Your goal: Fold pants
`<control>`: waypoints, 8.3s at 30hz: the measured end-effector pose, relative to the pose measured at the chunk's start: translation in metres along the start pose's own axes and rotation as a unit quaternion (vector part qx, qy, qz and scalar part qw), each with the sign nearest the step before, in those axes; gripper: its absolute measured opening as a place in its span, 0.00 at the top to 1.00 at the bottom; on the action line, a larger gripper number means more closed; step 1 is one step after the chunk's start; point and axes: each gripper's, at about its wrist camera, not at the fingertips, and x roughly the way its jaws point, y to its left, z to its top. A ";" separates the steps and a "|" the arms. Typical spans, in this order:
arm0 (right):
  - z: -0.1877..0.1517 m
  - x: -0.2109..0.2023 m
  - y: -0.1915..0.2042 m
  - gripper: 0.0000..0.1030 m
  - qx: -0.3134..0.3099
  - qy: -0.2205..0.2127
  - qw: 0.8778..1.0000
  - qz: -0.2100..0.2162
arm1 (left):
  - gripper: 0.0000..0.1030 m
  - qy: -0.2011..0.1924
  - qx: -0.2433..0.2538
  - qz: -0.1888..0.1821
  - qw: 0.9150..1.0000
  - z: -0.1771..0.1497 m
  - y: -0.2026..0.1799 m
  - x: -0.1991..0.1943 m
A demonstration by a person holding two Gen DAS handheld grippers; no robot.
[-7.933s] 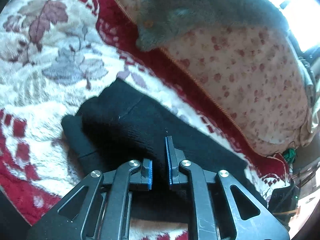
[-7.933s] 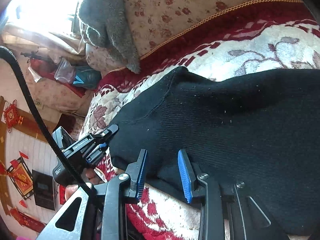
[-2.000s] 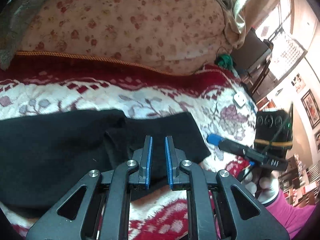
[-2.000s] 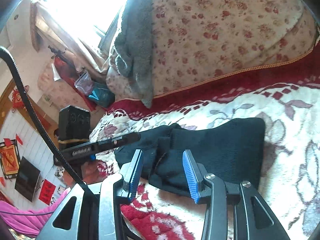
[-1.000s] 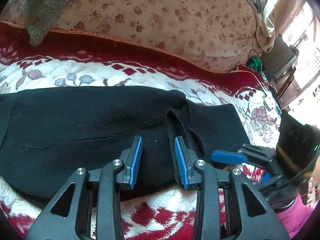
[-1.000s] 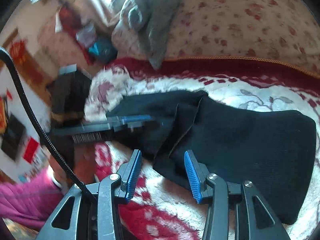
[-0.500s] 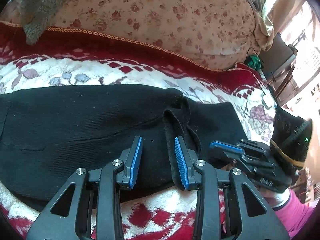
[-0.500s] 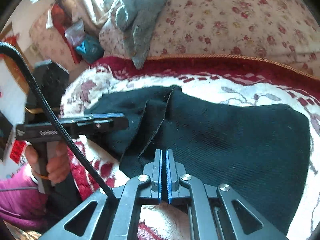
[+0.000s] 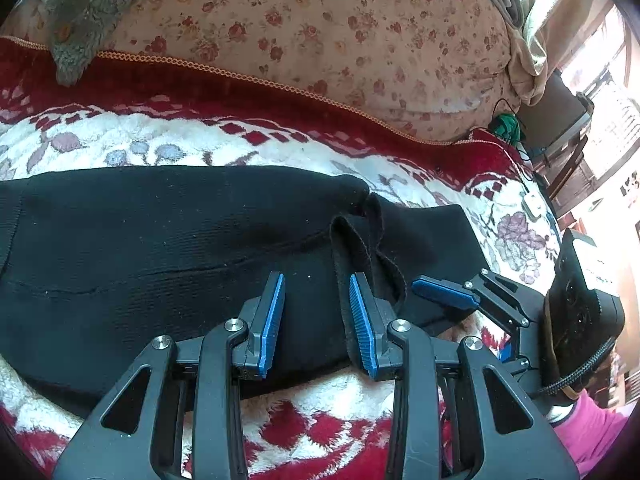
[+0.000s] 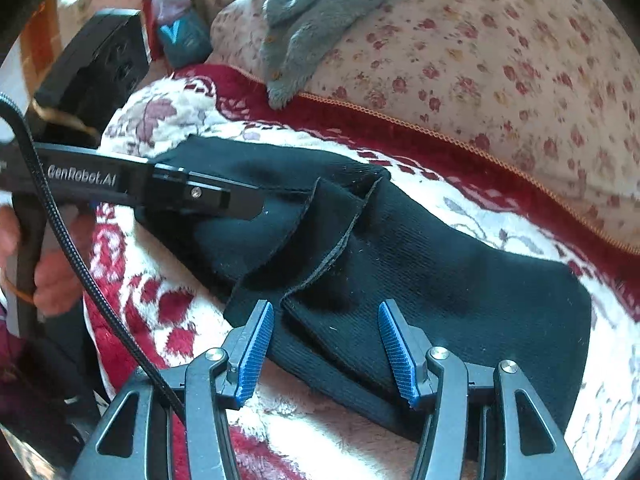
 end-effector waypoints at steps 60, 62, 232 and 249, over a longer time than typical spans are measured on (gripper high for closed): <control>0.001 -0.011 -0.039 0.66 0.189 -0.073 0.948 0.245 | 0.82 -0.044 -0.027 0.045 0.998 0.024 0.034 -0.024; 0.000 0.005 -0.034 0.66 0.188 -0.038 0.952 0.240 | 0.82 -0.049 -0.042 0.053 0.996 0.018 0.043 -0.033; -0.009 -0.092 -0.134 0.50 0.246 -0.061 0.965 0.065 | 0.53 -0.121 0.019 0.123 0.985 0.021 -0.070 -0.007; -0.034 -0.085 -0.127 0.87 0.189 -0.052 0.978 0.067 | 0.53 -0.095 -0.012 0.170 0.981 0.049 -0.042 0.034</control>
